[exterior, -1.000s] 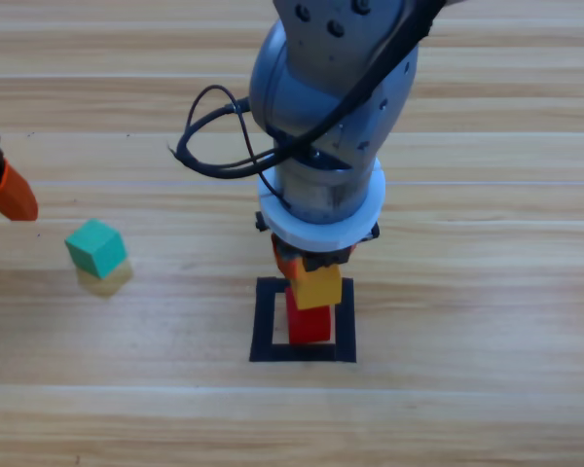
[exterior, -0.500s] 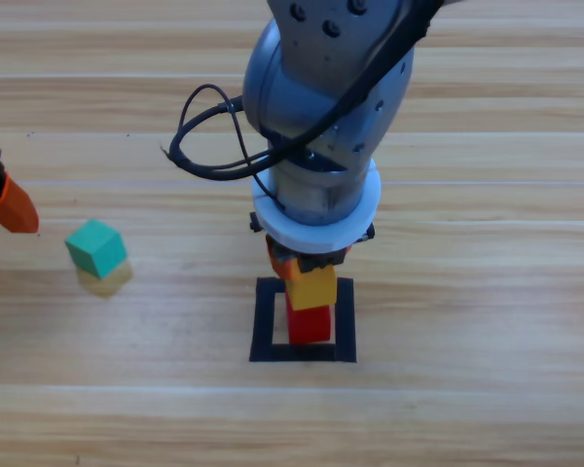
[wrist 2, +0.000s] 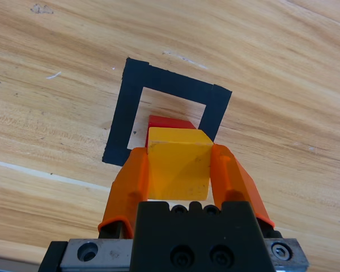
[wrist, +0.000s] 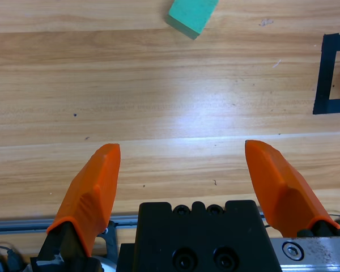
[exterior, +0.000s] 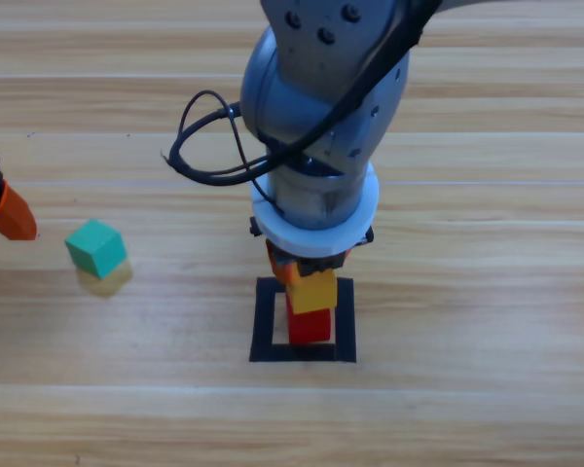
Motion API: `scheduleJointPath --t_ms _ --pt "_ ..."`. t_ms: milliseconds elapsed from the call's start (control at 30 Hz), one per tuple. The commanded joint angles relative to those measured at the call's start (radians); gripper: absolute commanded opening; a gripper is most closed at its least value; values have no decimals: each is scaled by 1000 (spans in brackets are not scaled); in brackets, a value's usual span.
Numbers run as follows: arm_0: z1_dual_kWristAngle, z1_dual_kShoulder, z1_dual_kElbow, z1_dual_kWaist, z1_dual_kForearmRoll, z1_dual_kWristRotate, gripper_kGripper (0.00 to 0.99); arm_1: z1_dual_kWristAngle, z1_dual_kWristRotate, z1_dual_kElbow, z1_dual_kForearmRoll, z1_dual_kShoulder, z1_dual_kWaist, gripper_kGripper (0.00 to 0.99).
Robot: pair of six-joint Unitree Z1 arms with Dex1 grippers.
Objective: Stack the blocks in the rectangular block: red at the bottom, yellow in the middle, green on top
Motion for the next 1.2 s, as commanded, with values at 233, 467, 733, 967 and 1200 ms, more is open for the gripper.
scheduleJointPath --t_ms 233,467,733,967,1200 --pt "-18 -6 29 28 -24 11 933 -11 -1 -9 13 69 30 0" --pt "-24 -6 43 32 -42 14 933 -11 -1 -12 13 71 30 0" --pt "-27 -4 49 37 -50 17 933 -11 -1 -16 13 75 30 0" --pt "-29 -3 57 42 -57 25 933 -11 -1 -18 13 77 30 0" --pt "-31 -1 63 43 -62 25 933 -10 5 -15 16 80 30 990"
